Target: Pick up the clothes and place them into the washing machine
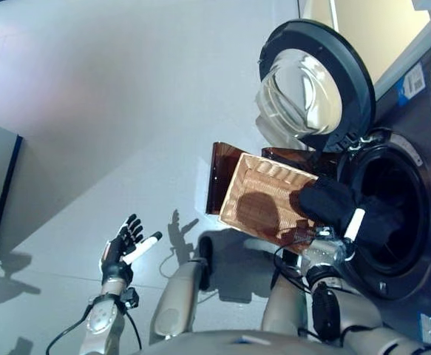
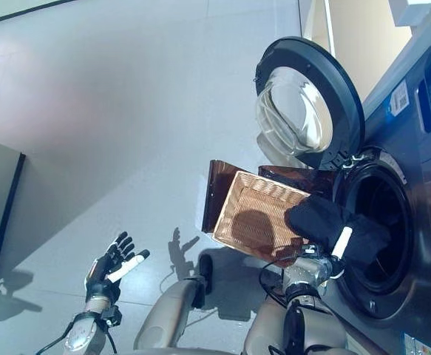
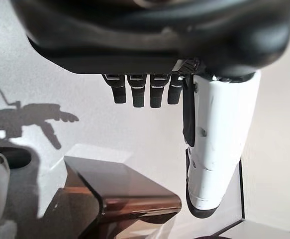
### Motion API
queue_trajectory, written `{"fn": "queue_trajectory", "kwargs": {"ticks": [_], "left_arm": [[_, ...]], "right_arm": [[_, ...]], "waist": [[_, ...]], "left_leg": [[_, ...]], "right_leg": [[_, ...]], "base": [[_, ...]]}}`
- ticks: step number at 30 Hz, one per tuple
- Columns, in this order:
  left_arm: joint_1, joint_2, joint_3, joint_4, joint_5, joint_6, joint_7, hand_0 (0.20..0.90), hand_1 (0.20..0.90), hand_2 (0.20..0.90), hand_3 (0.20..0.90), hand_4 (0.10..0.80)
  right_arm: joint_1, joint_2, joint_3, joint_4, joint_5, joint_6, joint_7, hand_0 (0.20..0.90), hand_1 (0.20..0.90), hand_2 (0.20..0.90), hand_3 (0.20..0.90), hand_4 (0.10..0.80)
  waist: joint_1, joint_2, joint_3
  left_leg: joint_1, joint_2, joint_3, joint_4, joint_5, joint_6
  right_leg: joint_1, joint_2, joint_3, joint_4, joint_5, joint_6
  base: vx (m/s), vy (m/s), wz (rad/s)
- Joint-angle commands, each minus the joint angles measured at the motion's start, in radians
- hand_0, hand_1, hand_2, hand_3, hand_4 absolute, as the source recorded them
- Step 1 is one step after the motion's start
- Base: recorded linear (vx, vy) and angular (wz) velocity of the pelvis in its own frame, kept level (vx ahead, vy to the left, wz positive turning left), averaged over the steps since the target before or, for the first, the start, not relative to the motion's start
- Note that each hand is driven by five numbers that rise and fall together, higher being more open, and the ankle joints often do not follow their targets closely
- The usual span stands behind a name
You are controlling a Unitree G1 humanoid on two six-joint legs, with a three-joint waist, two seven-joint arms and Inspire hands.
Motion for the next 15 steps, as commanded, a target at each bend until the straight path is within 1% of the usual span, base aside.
{"fn": "queue_trajectory", "kwargs": {"ticks": [1,3,8,13,15], "left_arm": [[0.055,0.057,0.040,-0.121,-0.042,-0.076,0.017,0.900,0.900,0.900,0.900,0.800],[0.064,0.058,0.055,-0.126,-0.042,-0.076,0.023,0.900,0.900,0.900,0.900,0.800],[0.075,0.057,0.077,-0.123,-0.043,-0.080,0.024,0.900,0.900,0.900,0.900,0.800],[0.092,0.063,0.087,-0.131,-0.040,-0.076,0.012,0.900,0.900,0.900,0.900,0.800],[0.095,0.069,0.090,-0.135,-0.039,-0.077,0.010,0.900,0.900,0.900,0.900,0.800]], "right_arm": [[-0.031,-0.093,-0.013,-0.082,-0.016,-0.096,-0.008,0.200,0.200,0.200,0.200,0.300],[-0.031,-0.095,-0.009,-0.081,-0.024,-0.097,-0.012,0.200,0.200,0.200,0.200,0.300],[-0.023,-0.101,0.003,-0.074,-0.042,-0.093,-0.015,0.200,0.200,0.200,0.200,0.300],[-0.035,-0.118,0.008,-0.046,-0.045,-0.088,-0.018,0.200,0.200,0.200,0.200,0.300],[-0.049,-0.128,0.015,-0.035,-0.044,-0.085,-0.018,0.200,0.200,0.200,0.200,0.300]], "waist": [[0.010,0.024,0.025],[0.007,0.028,0.037],[0.002,0.022,0.045],[0.009,0.018,0.031],[0.012,0.015,0.029]], "left_leg": [[-0.074,0.034,-0.050,0.033,0.037,-0.054],[-0.096,0.039,-0.052,0.080,0.023,-0.054],[-0.130,0.047,-0.055,0.149,-0.007,-0.055],[-0.155,0.052,-0.058,0.180,-0.022,-0.056],[-0.168,0.052,-0.058,0.203,-0.029,-0.057]], "right_leg": [[-0.015,-0.018,0.029,0.166,-0.066,-0.038],[-0.038,-0.013,0.037,0.214,-0.085,-0.045],[-0.072,-0.004,0.051,0.287,-0.115,-0.056],[-0.104,-0.001,0.053,0.323,-0.131,-0.061],[-0.122,0.001,0.060,0.353,-0.144,-0.066]], "base": [[-0.064,-0.002,0.02],[-0.045,0.002,0.00],[-0.012,-0.009,-0.07],[-0.001,-0.009,-0.07],[-0.029,-0.013,-0.01]]}}
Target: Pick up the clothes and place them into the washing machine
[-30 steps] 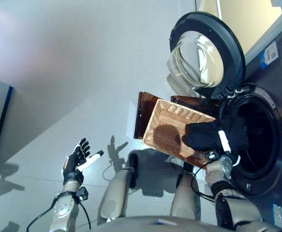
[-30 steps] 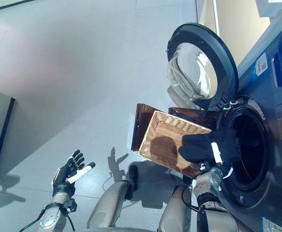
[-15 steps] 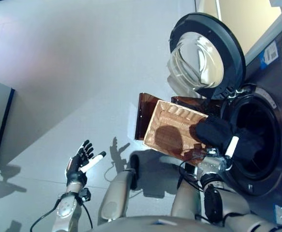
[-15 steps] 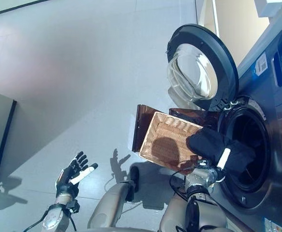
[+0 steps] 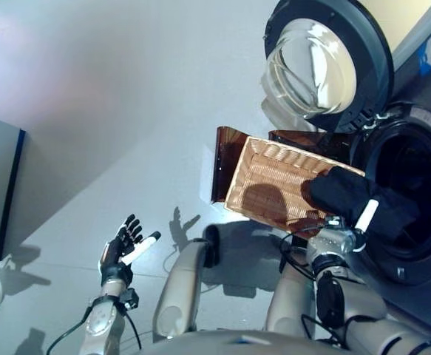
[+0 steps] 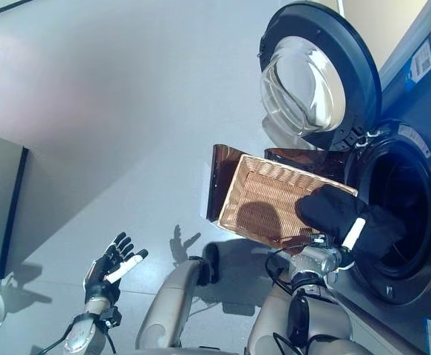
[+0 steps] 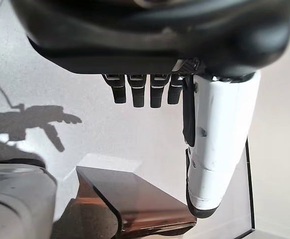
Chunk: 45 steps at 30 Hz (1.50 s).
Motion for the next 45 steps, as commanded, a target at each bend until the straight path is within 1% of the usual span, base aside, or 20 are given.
{"fn": "queue_trajectory", "kwargs": {"ticks": [1,5,7,8,10,11,12,13,16,19,20,21,23,24,25,30,38,39,45], "left_arm": [[0.062,0.072,0.074,-0.106,-0.008,-0.074,0.010,0.900,0.900,0.900,0.900,0.800],[0.066,0.082,0.075,-0.129,0.000,-0.075,0.011,0.900,0.900,0.900,0.900,0.800],[0.075,0.090,0.075,-0.143,-0.004,-0.077,0.008,0.900,0.900,0.900,0.900,0.800],[0.075,0.089,0.075,-0.144,-0.004,-0.076,0.008,0.900,0.900,0.900,0.900,0.800],[0.080,0.102,0.073,-0.151,-0.013,-0.080,0.004,0.900,0.900,0.900,0.900,0.800],[0.079,0.102,0.072,-0.151,-0.013,-0.080,0.004,0.900,0.900,0.900,0.900,0.800],[0.072,0.114,0.065,-0.143,-0.015,-0.083,0.005,0.900,0.900,0.900,0.900,0.800],[0.067,0.119,0.064,-0.139,-0.015,-0.083,0.008,0.900,0.900,0.900,0.900,0.800],[0.068,0.126,0.064,-0.148,-0.012,-0.078,0.015,0.900,0.900,0.900,0.900,0.800],[0.065,0.134,0.077,-0.141,0.002,-0.072,0.028,0.900,0.900,0.900,0.900,0.800],[0.064,0.134,0.075,-0.142,0.003,-0.072,0.029,0.900,0.900,0.900,0.900,0.800],[0.066,0.135,0.081,-0.142,0.005,-0.071,0.029,0.900,0.900,0.900,0.900,0.800],[0.069,0.137,0.081,-0.153,0.004,-0.071,0.028,0.900,0.900,0.900,0.900,0.800],[0.074,0.139,0.088,-0.156,0.002,-0.072,0.027,0.900,0.900,0.900,0.900,0.800],[0.075,0.140,0.087,-0.153,0.002,-0.071,0.026,0.900,0.900,0.900,0.900,0.800],[0.070,0.141,0.090,-0.150,-0.006,-0.072,0.019,0.900,0.900,0.900,0.900,0.800],[0.076,0.156,0.101,-0.161,-0.004,-0.072,0.021,0.900,0.900,0.900,0.900,0.800],[0.079,0.158,0.099,-0.167,-0.011,-0.073,0.017,0.900,0.900,0.900,0.900,0.800],[0.078,0.164,0.102,-0.165,-0.019,-0.077,0.013,0.900,0.900,0.900,0.900,0.800]], "right_arm": [[-0.031,-0.088,0.021,-0.037,-0.045,-0.081,0.021,0.200,0.200,0.200,0.200,0.300],[-0.068,-0.118,0.022,-0.016,-0.060,-0.073,0.006,0.200,0.200,0.200,0.200,0.300],[-0.109,-0.158,0.009,-0.005,-0.057,-0.081,-0.016,0.200,0.200,0.200,0.200,0.300],[-0.112,-0.160,0.009,-0.004,-0.057,-0.080,-0.017,0.200,0.200,0.200,0.200,0.300],[-0.148,-0.221,-0.011,0.012,-0.066,-0.085,-0.049,0.200,0.200,0.200,0.200,0.300],[-0.150,-0.224,-0.011,0.014,-0.067,-0.084,-0.050,0.200,0.200,0.200,0.200,0.300],[-0.172,-0.256,-0.024,0.019,-0.058,-0.095,-0.067,0.200,0.200,0.200,0.200,0.300],[-0.178,-0.265,-0.038,0.018,-0.048,-0.105,-0.071,0.200,0.200,0.200,0.200,0.300],[-0.178,-0.283,-0.074,0.018,-0.022,-0.131,-0.078,0.200,0.200,0.200,0.200,0.300],[-0.169,-0.333,-0.126,0.029,-0.016,-0.154,-0.122,0.200,0.200,0.200,0.200,0.300],[-0.169,-0.335,-0.127,0.030,-0.017,-0.153,-0.124,0.200,0.200,0.200,0.200,0.300],[-0.165,-0.357,-0.156,0.028,-0.010,-0.171,-0.134,0.200,0.200,0.200,0.200,0.300],[-0.163,-0.378,-0.166,0.025,-0.013,-0.169,-0.141,0.200,0.200,0.200,0.200,0.300],[-0.151,-0.412,-0.185,0.037,-0.017,-0.174,-0.153,0.200,0.200,0.200,0.200,0.300],[-0.148,-0.426,-0.195,0.047,-0.013,-0.176,-0.159,0.200,0.200,0.200,0.200,0.300],[-0.104,-0.463,-0.244,0.076,-0.005,-0.198,-0.184,0.200,0.200,0.200,0.200,0.300],[-0.136,-0.545,-0.214,0.079,-0.048,-0.171,-0.202,0.200,0.200,0.200,0.200,0.300],[-0.150,-0.562,-0.205,0.067,-0.053,-0.176,-0.203,0.200,0.200,0.200,0.200,0.300],[-0.177,-0.600,-0.191,0.039,-0.069,-0.195,-0.209,0.200,0.200,0.200,0.200,0.300]], "waist": [[0.016,-0.007,-0.035],[0.024,-0.005,-0.036],[0.028,0.002,-0.037],[0.029,0.003,-0.038],[0.031,0.013,-0.036],[0.032,0.014,-0.036],[0.032,0.017,-0.040],[0.033,0.019,-0.041],[0.033,0.021,-0.049],[0.025,0.028,-0.066],[0.026,0.029,-0.067],[0.022,0.034,-0.073],[0.021,0.037,-0.078],[0.016,0.041,-0.081],[0.016,0.042,-0.085],[0.000,0.043,-0.093],[0.000,0.054,-0.108],[-0.001,0.055,-0.107],[-0.004,0.054,-0.113]], "left_leg": [[-0.036,0.035,-0.075,-0.061,0.096,-0.084],[-0.055,0.034,-0.070,-0.045,0.087,-0.084],[-0.072,0.026,-0.066,-0.050,0.089,-0.082],[-0.074,0.026,-0.065,-0.050,0.090,-0.081],[-0.093,0.019,-0.060,-0.052,0.100,-0.078],[-0.095,0.019,-0.060,-0.051,0.100,-0.078],[-0.096,0.017,-0.058,-0.057,0.102,-0.077],[-0.098,0.016,-0.058,-0.059,0.104,-0.078],[-0.104,0.013,-0.058,-0.058,0.101,-0.078],[-0.102,0.012,-0.054,-0.062,0.099,-0.080],[-0.103,0.012,-0.053,-0.062,0.100,-0.080],[-0.104,0.011,-0.053,-0.061,0.098,-0.081],[-0.104,0.010,-0.052,-0.061,0.097,-0.080],[-0.105,0.010,-0.049,-0.060,0.096,-0.080],[-0.105,0.010,-0.047,-0.061,0.095,-0.079],[-0.104,0.011,-0.038,-0.063,0.091,-0.080],[-0.112,0.006,-0.024,-0.071,0.091,-0.077],[-0.113,0.006,-0.021,-0.072,0.092,-0.075],[-0.108,0.006,-0.018,-0.083,0.098,-0.077]], "right_leg": [[-0.009,0.005,0.010,0.169,-0.079,-0.088],[-0.035,0.004,0.015,0.186,-0.083,-0.090],[-0.055,0.002,0.018,0.185,-0.076,-0.088],[-0.057,0.002,0.019,0.186,-0.076,-0.088],[-0.077,-0.001,0.024,0.188,-0.069,-0.088],[-0.079,-0.001,0.025,0.188,-0.069,-0.088],[-0.083,-0.003,0.027,0.191,-0.071,-0.087],[-0.085,-0.004,0.028,0.195,-0.071,-0.087],[-0.095,-0.005,0.033,0.203,-0.076,-0.088],[-0.101,-0.006,0.040,0.210,-0.080,-0.088],[-0.102,-0.007,0.040,0.210,-0.080,-0.088],[-0.104,-0.010,0.044,0.209,-0.079,-0.086],[-0.107,-0.012,0.045,0.209,-0.079,-0.085],[-0.108,-0.013,0.048,0.210,-0.078,-0.084],[-0.107,-0.013,0.049,0.210,-0.079,-0.084],[-0.114,-0.017,0.056,0.212,-0.079,-0.082],[-0.136,-0.020,0.075,0.206,-0.065,-0.078],[-0.137,-0.021,0.078,0.205,-0.063,-0.076],[-0.128,-0.023,0.073,0.201,-0.066,-0.076]], "base": [[-0.018,-0.005,0.06],[-0.009,-0.003,-0.02],[0.000,0.000,0.00],[-0.026,0.033,0.00],[-0.032,0.031,-0.02],[-0.031,0.015,0.03],[-0.019,0.007,0.13],[-0.020,0.010,0.14],[-0.002,0.002,0.02],[0.001,0.014,0.03],[-0.002,0.031,0.04],[0.004,0.031,0.02],[0.003,0.032,0.05],[-0.002,0.027,0.04],[0.000,0.000,0.00],[0.002,0.006,0.00],[-0.002,0.021,-0.03],[-0.002,0.021,-0.09],[0.003,0.000,0.01]]}}
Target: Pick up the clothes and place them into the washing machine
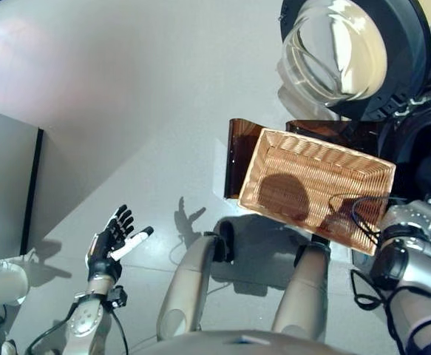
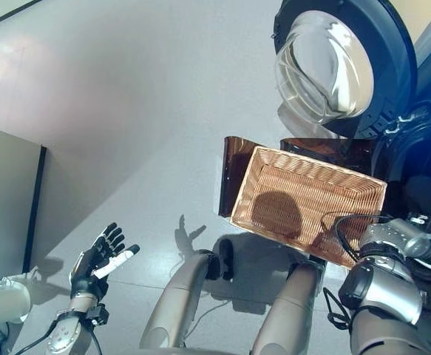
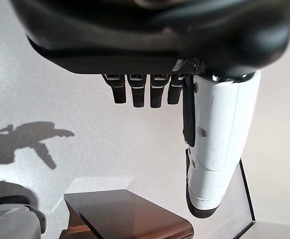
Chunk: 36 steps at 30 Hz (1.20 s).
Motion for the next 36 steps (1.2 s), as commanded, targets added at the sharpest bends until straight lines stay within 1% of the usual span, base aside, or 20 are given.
{"fn": "queue_trajectory", "kwargs": {"ticks": [1,6,12,17,18,19,24,36], "left_arm": [[0.046,0.075,0.098,-0.047,-0.022,-0.076,0.012,0.900,0.900,0.900,0.900,0.800],[0.039,0.071,0.102,-0.037,-0.025,-0.082,0.023,0.900,0.900,0.900,0.900,0.800],[0.034,0.071,0.106,-0.036,-0.027,-0.083,0.022,0.900,0.900,0.900,0.900,0.800],[0.038,0.061,0.105,-0.033,-0.030,-0.082,0.024,0.900,0.900,0.900,0.900,0.800],[0.037,0.059,0.104,-0.033,-0.031,-0.082,0.021,0.900,0.900,0.900,0.900,0.800],[0.038,0.057,0.103,-0.032,-0.033,-0.082,0.020,0.900,0.900,0.900,0.900,0.800],[0.032,0.056,0.102,-0.025,-0.033,-0.081,0.020,0.900,0.900,0.900,0.900,0.800],[0.033,0.060,0.105,-0.030,-0.037,-0.074,0.016,0.900,0.900,0.900,0.900,0.800]], "right_arm": [[0.016,-0.182,0.049,-0.042,-0.091,-0.131,0.016,0.200,0.200,0.200,0.200,0.300],[0.000,-0.178,0.071,-0.063,-0.103,-0.140,0.021,0.200,0.200,0.200,0.200,0.300],[0.003,-0.166,0.061,-0.062,-0.100,-0.149,0.014,0.200,0.200,0.200,0.200,0.300],[0.034,-0.107,0.037,-0.081,-0.079,-0.170,0.022,0.200,0.200,0.200,0.200,0.300],[0.039,-0.097,0.036,-0.082,-0.077,-0.168,0.026,0.351,0.351,0.351,0.351,0.408],[0.043,-0.088,0.036,-0.081,-0.077,-0.168,0.027,0.900,0.900,0.900,0.900,0.800],[0.056,-0.064,0.033,-0.072,-0.075,-0.161,0.029,0.900,0.900,0.900,0.900,0.800],[0.044,-0.047,0.028,-0.059,-0.055,-0.165,0.016,0.900,0.900,0.900,0.900,0.800]], "waist": [[-0.009,-0.009,-0.072],[-0.008,-0.017,-0.075],[-0.008,-0.013,-0.076],[-0.009,-0.010,-0.073],[-0.009,-0.008,-0.072],[-0.009,-0.008,-0.072],[-0.008,-0.010,-0.075],[-0.004,-0.028,-0.084]], "left_leg": [[0.003,0.046,-0.051,-0.165,0.127,-0.111],[0.015,0.045,-0.056,-0.172,0.131,-0.114],[0.013,0.043,-0.061,-0.176,0.134,-0.116],[0.013,0.044,-0.063,-0.172,0.135,-0.115],[0.014,0.044,-0.064,-0.172,0.134,-0.114],[0.016,0.044,-0.064,-0.173,0.133,-0.113],[0.028,0.046,-0.060,-0.173,0.129,-0.111],[0.053,0.048,-0.066,-0.183,0.127,-0.111]], "right_leg": [[-0.003,0.017,0.014,0.123,-0.041,-0.078],[0.013,0.019,0.012,0.121,-0.043,-0.078],[0.015,0.020,0.006,0.121,-0.047,-0.078],[0.019,0.023,0.005,0.120,-0.046,-0.079],[0.020,0.023,0.006,0.119,-0.047,-0.080],[0.021,0.024,0.006,0.120,-0.047,-0.080],[0.030,0.024,0.007,0.117,-0.046,-0.078],[0.068,0.026,-0.011,0.090,-0.041,-0.074]], "base": [[0.000,0.000,0.00],[0.000,0.000,0.00],[0.000,0.000,0.00],[0.000,0.000,0.00],[0.000,0.000,0.00],[0.000,0.000,0.00],[0.000,0.000,0.00],[0.000,0.000,0.00]]}}
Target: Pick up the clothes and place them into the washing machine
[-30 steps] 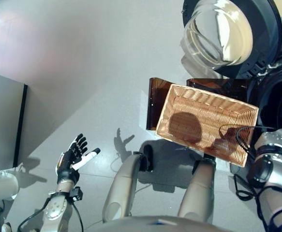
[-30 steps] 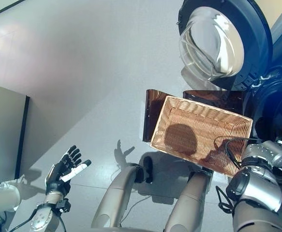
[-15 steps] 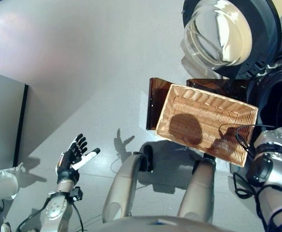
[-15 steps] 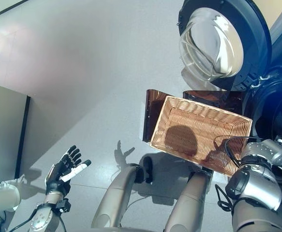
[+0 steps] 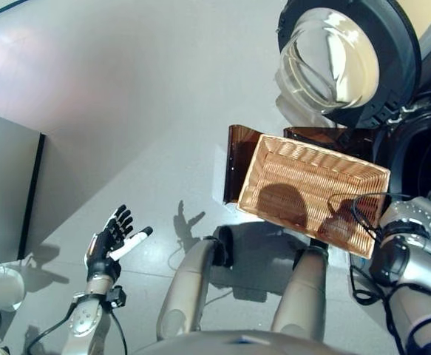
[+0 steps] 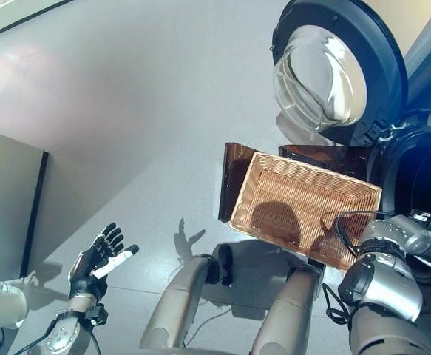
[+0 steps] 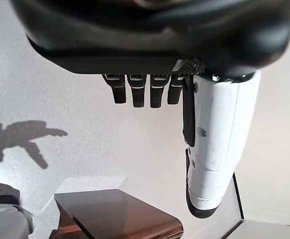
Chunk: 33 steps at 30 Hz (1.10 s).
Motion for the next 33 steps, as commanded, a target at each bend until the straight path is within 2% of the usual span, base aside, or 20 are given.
{"fn": "queue_trajectory", "kwargs": {"ticks": [1,6,14,18,25,33], "left_arm": [[0.035,0.057,0.102,-0.034,-0.034,-0.071,0.015,0.900,0.900,0.900,0.900,0.800],[0.034,0.057,0.097,-0.032,-0.038,-0.070,0.015,0.900,0.900,0.900,0.900,0.800],[0.027,0.057,0.089,-0.045,-0.032,-0.066,0.010,0.900,0.900,0.900,0.900,0.800],[0.029,0.048,0.095,-0.045,-0.036,-0.070,0.003,0.900,0.900,0.900,0.900,0.800],[0.023,0.013,0.117,-0.017,-0.029,-0.074,0.001,0.900,0.900,0.900,0.900,0.800],[0.013,-0.003,0.113,0.011,-0.012,-0.069,0.008,0.900,0.900,0.900,0.900,0.800]], "right_arm": [[0.059,-0.074,0.049,-0.056,-0.057,-0.145,0.028,0.900,0.900,0.900,0.900,0.800],[0.058,-0.035,0.055,-0.054,-0.063,-0.146,0.012,0.900,0.900,0.900,0.900,0.800],[0.070,-0.012,0.139,0.002,-0.164,-0.036,-0.014,0.900,0.900,0.900,0.900,0.800],[0.099,0.036,0.162,-0.016,-0.179,-0.021,0.009,0.900,0.900,0.900,0.900,0.800],[0.188,0.127,0.190,0.040,-0.186,0.047,0.067,0.900,0.900,0.900,0.900,0.800],[0.245,0.212,0.202,0.053,-0.183,0.061,0.089,0.900,0.900,0.900,0.900,0.800]], "waist": [[-0.001,-0.020,-0.055],[0.001,-0.029,-0.057],[0.010,-0.052,-0.051],[0.012,-0.072,-0.049],[0.028,-0.126,-0.075],[0.027,-0.160,-0.093]], "left_leg": [[0.019,0.046,-0.058,-0.169,0.124,-0.106],[0.041,0.048,-0.061,-0.187,0.127,-0.106],[0.091,0.057,-0.066,-0.227,0.137,-0.105],[0.118,0.061,-0.069,-0.255,0.147,-0.107],[0.218,0.077,-0.083,-0.371,0.188,-0.119],[0.339,0.093,-0.087,-0.495,0.234,-0.126]], "right_leg": [[0.028,0.021,-0.005,0.098,-0.039,-0.074],[0.055,0.022,-0.013,0.074,-0.033,-0.072],[0.115,0.025,-0.037,0.013,-0.009,-0.065],[0.150,0.024,-0.053,-0.026,0.007,-0.060],[0.287,0.029,-0.115,-0.164,0.038,-0.046],[0.407,0.036,-0.159,-0.300,0.089,-0.030]], "base": [[0.000,0.000,0.00],[0.000,0.000,0.00],[0.001,-0.002,0.01],[0.018,-0.016,-0.02],[0.074,-0.045,0.02],[0.092,-0.041,-0.01]]}}
